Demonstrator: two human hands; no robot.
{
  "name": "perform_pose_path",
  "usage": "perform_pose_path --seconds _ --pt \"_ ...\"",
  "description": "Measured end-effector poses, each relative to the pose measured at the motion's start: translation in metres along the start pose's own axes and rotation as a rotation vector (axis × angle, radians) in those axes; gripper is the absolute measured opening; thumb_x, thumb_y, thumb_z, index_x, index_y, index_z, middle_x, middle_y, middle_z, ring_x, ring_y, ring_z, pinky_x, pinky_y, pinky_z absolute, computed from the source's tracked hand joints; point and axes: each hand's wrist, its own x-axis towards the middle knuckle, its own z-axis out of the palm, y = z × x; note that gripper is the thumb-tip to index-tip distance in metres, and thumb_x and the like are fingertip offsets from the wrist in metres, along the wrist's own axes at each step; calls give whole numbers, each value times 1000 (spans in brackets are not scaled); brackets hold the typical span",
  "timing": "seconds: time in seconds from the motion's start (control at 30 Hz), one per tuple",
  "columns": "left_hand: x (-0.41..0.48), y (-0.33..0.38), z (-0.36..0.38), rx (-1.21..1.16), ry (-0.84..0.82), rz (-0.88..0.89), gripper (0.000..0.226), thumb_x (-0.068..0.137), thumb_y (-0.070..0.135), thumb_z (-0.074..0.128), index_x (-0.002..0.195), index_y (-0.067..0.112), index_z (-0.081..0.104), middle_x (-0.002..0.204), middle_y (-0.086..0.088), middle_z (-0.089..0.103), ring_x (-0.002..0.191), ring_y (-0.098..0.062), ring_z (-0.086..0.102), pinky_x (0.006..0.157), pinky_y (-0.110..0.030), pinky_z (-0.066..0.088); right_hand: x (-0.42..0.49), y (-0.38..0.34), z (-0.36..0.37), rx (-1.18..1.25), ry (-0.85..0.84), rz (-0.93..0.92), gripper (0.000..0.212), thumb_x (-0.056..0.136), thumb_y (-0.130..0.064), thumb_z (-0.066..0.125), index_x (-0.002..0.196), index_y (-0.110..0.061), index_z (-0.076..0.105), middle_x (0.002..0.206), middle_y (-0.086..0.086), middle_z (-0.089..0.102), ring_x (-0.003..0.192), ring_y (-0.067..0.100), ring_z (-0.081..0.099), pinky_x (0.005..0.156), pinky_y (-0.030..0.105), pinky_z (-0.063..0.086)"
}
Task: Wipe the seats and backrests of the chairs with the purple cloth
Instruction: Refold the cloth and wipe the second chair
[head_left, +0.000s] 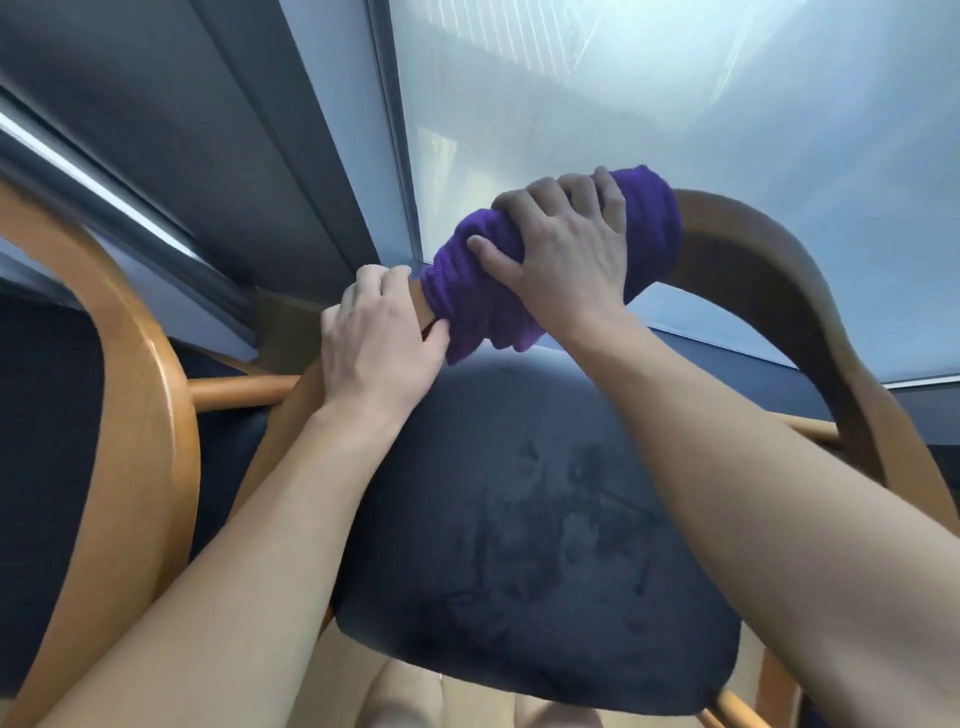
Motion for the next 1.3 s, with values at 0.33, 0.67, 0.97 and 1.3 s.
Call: perform_pose_path --seconds 0.33,0.67,0.97,1.3 --pt "20 35 15 -3 -77 238 72 91 29 67 152 14 32 147 -2 45 134 -23 43 113 -36 28 4 19 -7 -55 18 108 52 91 -67 36 120 -30 59 125 -6 58 129 30 39 117 49 10" --pt "-12 -5 -1 84 81 -29 50 90 37 64 135 17 51 133 -1 55 131 -21 45 114 -38 27 -6 -49 22 78 -110 -113 53 98 -60 27 123 -24 56 127 -1 58 129 30 40 118 47 12" --pt "-75 -33 -6 89 145 -175 69 95 43 59 152 13 35 153 -2 40 142 -18 36 119 -36 24 -28 -82 29 223 -91 -227 49 97 -60 31 125 -28 55 127 -5 57 128 29 41 116 46 18" --pt "-120 -56 -9 109 192 -259 68 93 48 60 149 14 41 150 -5 45 141 -20 39 118 -36 27 -53 -117 30 271 -78 -356 46 94 -59 37 125 -32 56 128 -8 57 130 30 41 119 47 16"
